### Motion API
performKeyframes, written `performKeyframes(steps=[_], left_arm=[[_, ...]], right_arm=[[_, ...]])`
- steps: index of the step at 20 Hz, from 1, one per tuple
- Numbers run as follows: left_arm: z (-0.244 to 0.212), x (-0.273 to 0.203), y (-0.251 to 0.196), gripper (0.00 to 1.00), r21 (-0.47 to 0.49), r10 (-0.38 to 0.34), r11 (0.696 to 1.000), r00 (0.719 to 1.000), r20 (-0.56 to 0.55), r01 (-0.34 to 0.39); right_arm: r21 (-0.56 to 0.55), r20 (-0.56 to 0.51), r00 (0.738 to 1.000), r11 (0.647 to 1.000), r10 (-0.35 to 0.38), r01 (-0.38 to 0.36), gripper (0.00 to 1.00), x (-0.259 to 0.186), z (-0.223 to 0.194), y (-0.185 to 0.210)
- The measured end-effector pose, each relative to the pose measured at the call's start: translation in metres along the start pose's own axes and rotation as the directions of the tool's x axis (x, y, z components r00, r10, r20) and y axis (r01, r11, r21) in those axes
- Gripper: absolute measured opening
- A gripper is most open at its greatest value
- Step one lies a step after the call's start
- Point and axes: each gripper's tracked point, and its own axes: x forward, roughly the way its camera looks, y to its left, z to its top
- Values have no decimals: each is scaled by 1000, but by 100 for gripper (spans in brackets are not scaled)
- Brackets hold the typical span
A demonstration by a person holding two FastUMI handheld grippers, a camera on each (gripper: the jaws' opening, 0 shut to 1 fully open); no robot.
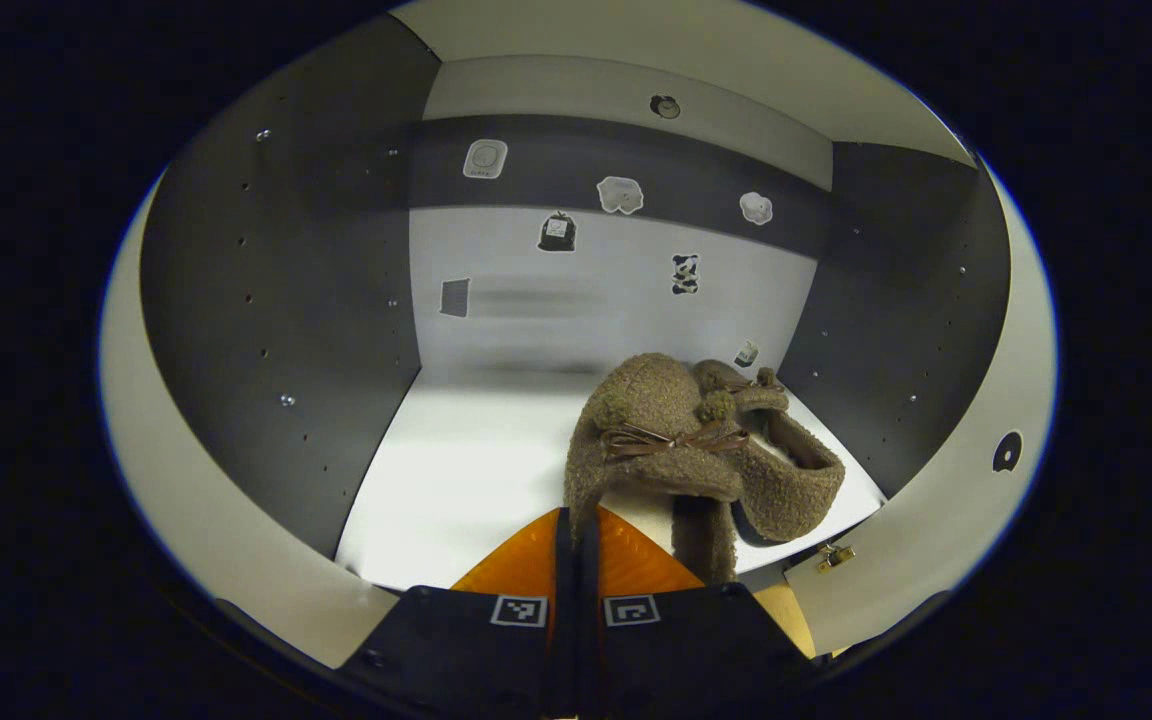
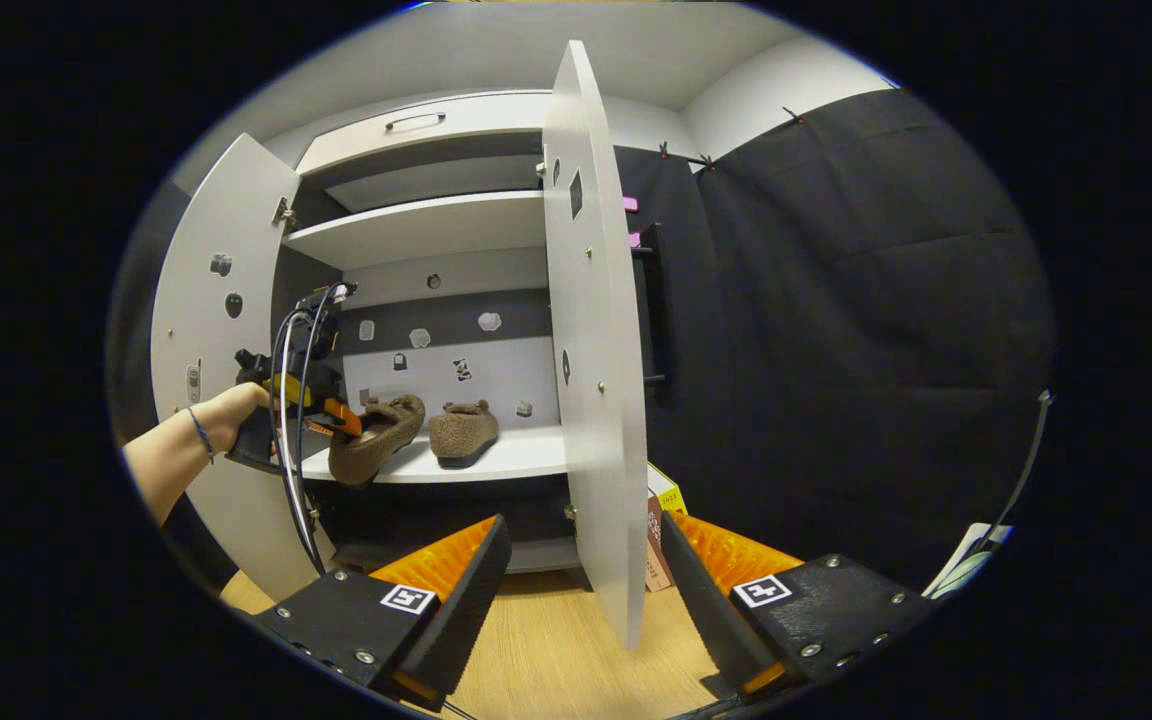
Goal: Grab one shoe with the right hand and put it into the shoe cabinet, grab the other shoe with the left hand and put it into the shoe cabinet; then close the right door with the right hand and the left door with the left hand.
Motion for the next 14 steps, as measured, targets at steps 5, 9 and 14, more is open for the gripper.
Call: performKeyframes(steps=[5, 9, 14], left_arm=[[20, 33, 5, 6, -28, -10, 1000, 1000, -15, 10], [20, 55, 7, 7, -49, -3, 999, 999, -45, 1], [21, 50, 16, 23, -42, 59, 997, 997, -42, -61]], right_arm=[[-10, -11, 998, 998, -62, 62, 93, -13, -2, 2], [-16, -9, 996, 996, -91, 91, 93, -18, 1, -8], [-1, -33, 995, 996, -94, 94, 93, -19, 5, -29]])
